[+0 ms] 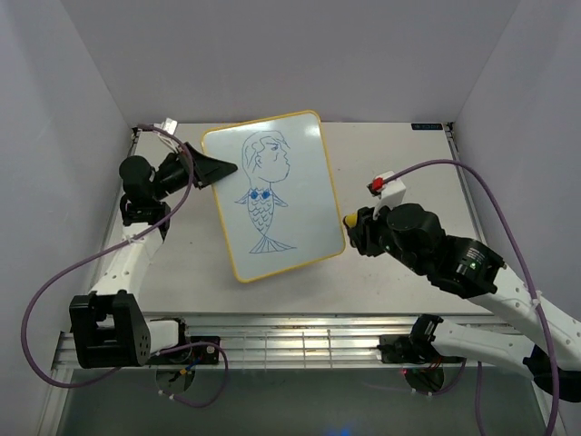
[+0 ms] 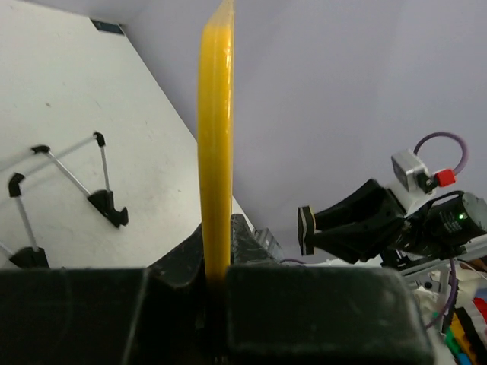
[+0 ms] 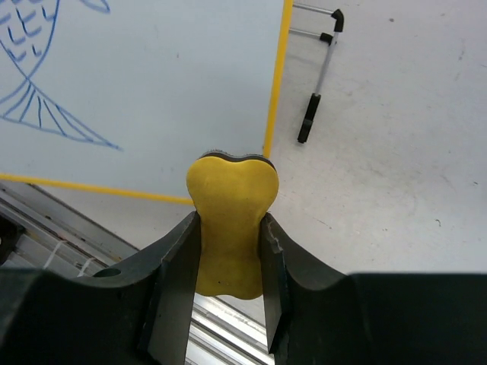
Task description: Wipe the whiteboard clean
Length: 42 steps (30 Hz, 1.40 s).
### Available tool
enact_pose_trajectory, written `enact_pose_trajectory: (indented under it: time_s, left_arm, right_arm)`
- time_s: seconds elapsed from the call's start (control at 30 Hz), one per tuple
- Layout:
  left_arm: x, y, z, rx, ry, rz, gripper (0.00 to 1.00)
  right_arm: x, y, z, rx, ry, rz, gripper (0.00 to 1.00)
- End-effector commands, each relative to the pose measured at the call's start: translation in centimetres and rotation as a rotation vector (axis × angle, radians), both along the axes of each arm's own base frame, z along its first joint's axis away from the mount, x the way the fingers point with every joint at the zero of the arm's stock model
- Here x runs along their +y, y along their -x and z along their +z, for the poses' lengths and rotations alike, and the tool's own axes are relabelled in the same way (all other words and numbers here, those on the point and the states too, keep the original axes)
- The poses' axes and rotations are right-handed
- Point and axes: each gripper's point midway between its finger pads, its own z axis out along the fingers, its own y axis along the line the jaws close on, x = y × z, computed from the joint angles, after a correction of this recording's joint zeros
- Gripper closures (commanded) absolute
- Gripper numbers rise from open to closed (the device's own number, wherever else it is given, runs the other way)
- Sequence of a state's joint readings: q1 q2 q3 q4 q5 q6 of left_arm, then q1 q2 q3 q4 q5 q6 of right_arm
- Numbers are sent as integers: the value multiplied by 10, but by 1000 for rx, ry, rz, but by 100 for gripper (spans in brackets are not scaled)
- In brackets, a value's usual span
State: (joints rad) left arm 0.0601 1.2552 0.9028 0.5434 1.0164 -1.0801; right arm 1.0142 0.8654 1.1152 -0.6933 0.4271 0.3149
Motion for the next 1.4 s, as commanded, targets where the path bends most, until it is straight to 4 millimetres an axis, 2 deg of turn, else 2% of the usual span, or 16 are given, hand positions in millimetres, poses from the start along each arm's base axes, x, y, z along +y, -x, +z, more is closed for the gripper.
enact_pose_trajectory:
  time_s: [0.0, 0.07, 0.1, 0.17, 0.2, 0.23, 0.33, 0.37, 0.43, 0.5, 0.53, 0.7, 0.73, 0.93, 1.23, 1.37]
  left_arm:
    - [-10, 14, 0, 17, 14, 8, 100]
    - [-27, 27, -18, 67, 16, -39, 100]
    - [-34, 34, -41, 109, 5, -56, 100]
    - [-40, 43, -61, 143, -8, -62, 100]
    - [-42, 46, -72, 162, -14, -62, 100]
    - [-47, 54, -92, 198, -26, -71, 100]
    - [-54, 66, -123, 247, -46, -56, 100]
    - [-55, 68, -129, 253, -52, -53, 100]
    - [-55, 72, -137, 264, -56, -33, 100]
    - [-53, 77, -147, 284, -60, -25, 100]
    - [-53, 78, -151, 290, -63, -20, 100]
    - [-54, 86, -184, 409, -78, -50, 100]
    - [-54, 86, -189, 425, -81, -47, 100]
    - [-53, 93, -203, 471, -104, -60, 100]
    - [-50, 112, -223, 561, -163, -83, 100]
    - [-47, 118, -232, 601, -198, -88, 100]
  right_arm:
    - [-26, 2, 20, -25, 18, -63, 70]
    - [-26, 6, 23, -28, -1, -48, 70]
    - [-24, 5, 19, -24, 9, -38, 70]
    - [-14, 8, 12, -11, 12, 11, 70]
    - [-9, 10, 1, 2, 26, 39, 70]
    - [4, 13, 0, 3, 9, 104, 70]
    - [23, 17, -13, 19, 4, 188, 70]
    - [31, 14, -11, 1, -18, 199, 70]
    - [42, 13, -25, 26, 0, 229, 70]
    - [57, 11, -30, 25, -10, 271, 70]
    - [67, 10, -42, 52, 2, 298, 71]
    - [106, 5, -54, 73, -25, 385, 71]
    - [114, 5, -63, 97, -17, 405, 70]
    - [150, 1, -88, 164, -11, 479, 69]
    - [173, -3, -132, 260, 7, 492, 69]
    - [180, 1, -140, 283, -6, 524, 69]
